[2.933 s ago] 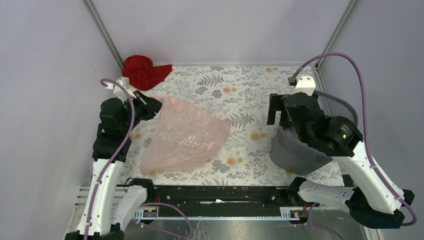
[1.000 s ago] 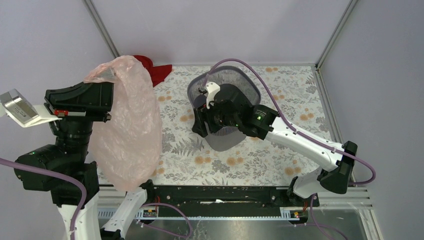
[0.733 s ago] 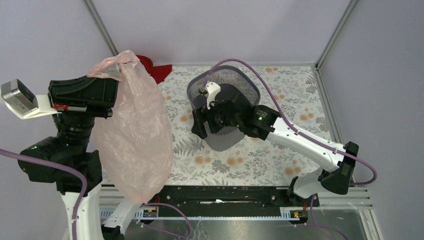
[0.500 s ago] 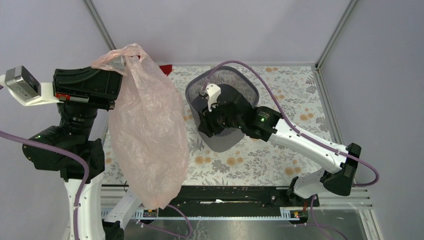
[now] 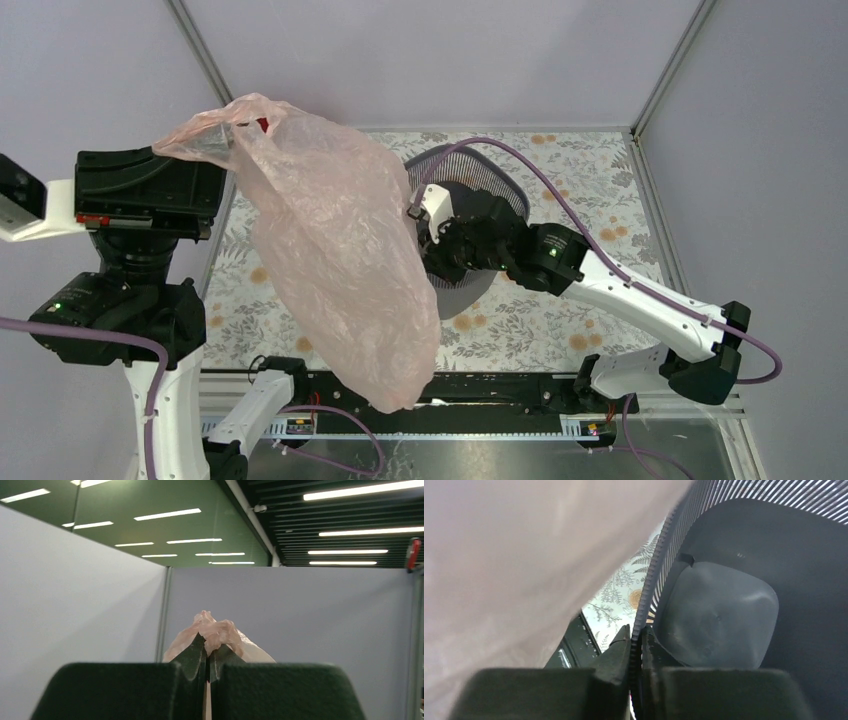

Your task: Put the trash bags into the trash bin

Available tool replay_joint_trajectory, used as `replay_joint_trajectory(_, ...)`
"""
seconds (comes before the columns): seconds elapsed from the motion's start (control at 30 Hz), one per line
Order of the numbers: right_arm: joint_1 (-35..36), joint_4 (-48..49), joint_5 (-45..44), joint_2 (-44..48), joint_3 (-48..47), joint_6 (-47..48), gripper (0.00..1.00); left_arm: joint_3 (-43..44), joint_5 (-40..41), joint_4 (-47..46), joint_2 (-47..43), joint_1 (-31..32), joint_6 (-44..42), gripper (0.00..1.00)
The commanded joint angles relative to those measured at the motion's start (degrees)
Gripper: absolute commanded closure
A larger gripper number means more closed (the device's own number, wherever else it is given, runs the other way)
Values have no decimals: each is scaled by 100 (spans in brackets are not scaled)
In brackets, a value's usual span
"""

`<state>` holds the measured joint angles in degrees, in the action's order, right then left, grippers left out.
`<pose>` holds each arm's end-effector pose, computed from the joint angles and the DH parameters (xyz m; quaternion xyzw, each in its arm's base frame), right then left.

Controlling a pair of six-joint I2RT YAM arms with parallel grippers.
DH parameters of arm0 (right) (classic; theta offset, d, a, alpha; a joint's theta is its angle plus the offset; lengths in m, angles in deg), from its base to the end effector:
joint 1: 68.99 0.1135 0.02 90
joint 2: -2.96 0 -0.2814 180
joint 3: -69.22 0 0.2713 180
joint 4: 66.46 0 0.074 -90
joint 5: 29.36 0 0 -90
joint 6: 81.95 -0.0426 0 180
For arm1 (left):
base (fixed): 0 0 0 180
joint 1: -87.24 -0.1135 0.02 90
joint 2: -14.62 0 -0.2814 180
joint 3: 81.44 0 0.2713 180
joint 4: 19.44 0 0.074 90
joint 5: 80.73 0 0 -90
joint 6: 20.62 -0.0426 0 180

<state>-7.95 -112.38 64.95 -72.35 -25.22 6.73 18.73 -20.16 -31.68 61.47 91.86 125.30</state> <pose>0.1468 0.2719 0.4221 -0.4408 0.7283 0.2985 0.4315 0.0338 -0.0237 0.6375 0.1352 0.2920 -0.5229 0.7893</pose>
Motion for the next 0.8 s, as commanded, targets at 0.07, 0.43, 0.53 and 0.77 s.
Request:
replay_joint_trajectory(0.07,66,739,513,153,28,-771,51,279,-133,-692,38,-5,353,100)
replay_joint_trajectory(0.43,66,221,-1315,988,-300,-1424,2,323,402,-964,420,-5,58,100)
replay_joint_trajectory(0.53,63,618,-1372,1451,115,-1539,3,1004,345,-1533,1156,-5,313,100)
replay_joint_trajectory(0.77,66,792,-1795,2259,926,-1914,3,2030,457,-2510,2315,-5,1414,100)
